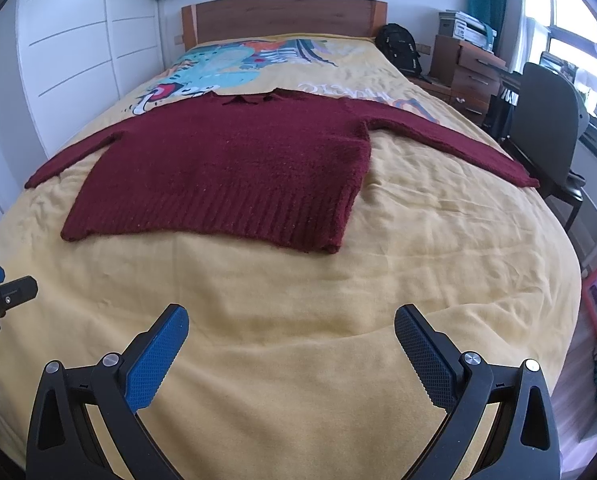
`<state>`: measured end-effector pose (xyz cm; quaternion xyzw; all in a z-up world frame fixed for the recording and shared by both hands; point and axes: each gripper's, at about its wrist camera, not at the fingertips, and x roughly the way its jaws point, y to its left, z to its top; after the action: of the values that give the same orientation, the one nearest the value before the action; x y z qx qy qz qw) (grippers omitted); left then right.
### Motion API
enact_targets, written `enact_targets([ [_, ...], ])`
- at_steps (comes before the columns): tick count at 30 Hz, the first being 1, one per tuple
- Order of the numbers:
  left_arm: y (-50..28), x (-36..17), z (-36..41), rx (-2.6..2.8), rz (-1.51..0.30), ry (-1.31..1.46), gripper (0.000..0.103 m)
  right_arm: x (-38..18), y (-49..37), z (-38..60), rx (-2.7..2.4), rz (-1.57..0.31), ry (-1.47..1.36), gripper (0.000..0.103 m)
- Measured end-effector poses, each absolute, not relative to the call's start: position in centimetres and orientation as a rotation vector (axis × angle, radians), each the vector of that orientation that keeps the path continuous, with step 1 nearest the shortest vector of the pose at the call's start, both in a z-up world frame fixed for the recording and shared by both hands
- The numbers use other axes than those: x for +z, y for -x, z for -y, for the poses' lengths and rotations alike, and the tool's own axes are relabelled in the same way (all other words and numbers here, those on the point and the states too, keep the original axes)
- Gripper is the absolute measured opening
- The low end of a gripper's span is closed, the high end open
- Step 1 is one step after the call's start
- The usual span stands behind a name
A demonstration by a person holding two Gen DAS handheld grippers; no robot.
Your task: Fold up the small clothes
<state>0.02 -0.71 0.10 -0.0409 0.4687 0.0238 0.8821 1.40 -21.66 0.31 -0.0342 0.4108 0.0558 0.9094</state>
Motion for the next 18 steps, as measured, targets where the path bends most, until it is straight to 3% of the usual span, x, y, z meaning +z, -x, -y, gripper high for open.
enact_targets([
  [18,0.03,0.0,0.1,0.059,-0.982,0.103,0.102,0.16,-1.44,21.33,0.12,-0.856,0.088,0.103],
])
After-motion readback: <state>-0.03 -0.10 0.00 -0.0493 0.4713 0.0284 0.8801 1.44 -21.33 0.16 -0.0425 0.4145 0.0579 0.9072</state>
